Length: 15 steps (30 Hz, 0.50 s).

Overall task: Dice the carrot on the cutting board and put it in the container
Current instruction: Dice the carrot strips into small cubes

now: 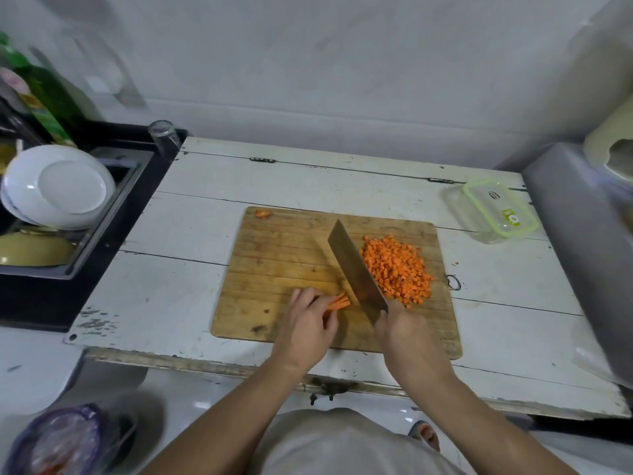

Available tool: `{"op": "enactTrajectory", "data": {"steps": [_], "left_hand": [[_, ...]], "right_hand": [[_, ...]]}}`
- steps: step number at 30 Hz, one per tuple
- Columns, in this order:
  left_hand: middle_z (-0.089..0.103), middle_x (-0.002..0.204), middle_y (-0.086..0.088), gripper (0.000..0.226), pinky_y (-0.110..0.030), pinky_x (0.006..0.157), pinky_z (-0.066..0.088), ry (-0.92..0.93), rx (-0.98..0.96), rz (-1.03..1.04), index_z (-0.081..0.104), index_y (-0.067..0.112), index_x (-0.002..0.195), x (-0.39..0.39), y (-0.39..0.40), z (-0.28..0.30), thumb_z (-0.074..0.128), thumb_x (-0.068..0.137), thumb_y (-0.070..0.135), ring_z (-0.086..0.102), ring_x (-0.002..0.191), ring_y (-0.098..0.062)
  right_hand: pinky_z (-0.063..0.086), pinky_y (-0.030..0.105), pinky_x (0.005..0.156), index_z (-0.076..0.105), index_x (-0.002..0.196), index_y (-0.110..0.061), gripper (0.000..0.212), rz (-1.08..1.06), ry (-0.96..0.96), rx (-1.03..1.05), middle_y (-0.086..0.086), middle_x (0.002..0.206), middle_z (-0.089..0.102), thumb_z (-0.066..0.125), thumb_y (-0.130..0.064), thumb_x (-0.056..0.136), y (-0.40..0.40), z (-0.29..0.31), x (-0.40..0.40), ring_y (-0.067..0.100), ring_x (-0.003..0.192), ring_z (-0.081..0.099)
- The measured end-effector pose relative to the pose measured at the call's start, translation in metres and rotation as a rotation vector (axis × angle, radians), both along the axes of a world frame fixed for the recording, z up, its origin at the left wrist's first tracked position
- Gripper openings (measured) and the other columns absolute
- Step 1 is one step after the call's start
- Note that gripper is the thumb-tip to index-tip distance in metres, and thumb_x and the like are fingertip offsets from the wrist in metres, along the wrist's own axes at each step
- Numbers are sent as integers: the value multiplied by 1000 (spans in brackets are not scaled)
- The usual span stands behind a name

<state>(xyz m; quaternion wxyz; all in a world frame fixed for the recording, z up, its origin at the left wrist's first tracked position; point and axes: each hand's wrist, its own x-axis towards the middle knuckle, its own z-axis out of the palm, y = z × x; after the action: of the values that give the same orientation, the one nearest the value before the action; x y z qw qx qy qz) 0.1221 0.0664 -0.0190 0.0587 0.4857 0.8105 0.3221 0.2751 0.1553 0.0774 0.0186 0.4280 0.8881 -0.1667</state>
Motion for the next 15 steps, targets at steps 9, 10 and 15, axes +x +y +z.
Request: {"op": "enactTrajectory", "data": {"steps": [9,10,15], "left_hand": [[61,102,2,22,-27,86,49,-36,32,12,75,13,111,-2,1,-2,75,89,11,50,100,-14],[60,102,2,23,-26,86,48,-36,38,21,76,13,111,-2,1,-2,76,88,10,50,99,-15],[58,98,4,23,-12,87,36,-78,50,51,78,14,111,0,-1,0,79,88,13,46,95,-10]], "right_hand": [[40,35,58,52,110,-13,20,82,-238,6,5,84,64,45,1,98,-20,-3,-7,28,70,61],[43,36,57,52,108,-13,17,39,-188,-17,5,82,64,45,-1,98,-14,-6,-17,29,70,62],[45,38,55,53,100,-13,10,-25,-6,-39,6,78,65,44,-12,103,5,-7,-18,32,69,64]]}}
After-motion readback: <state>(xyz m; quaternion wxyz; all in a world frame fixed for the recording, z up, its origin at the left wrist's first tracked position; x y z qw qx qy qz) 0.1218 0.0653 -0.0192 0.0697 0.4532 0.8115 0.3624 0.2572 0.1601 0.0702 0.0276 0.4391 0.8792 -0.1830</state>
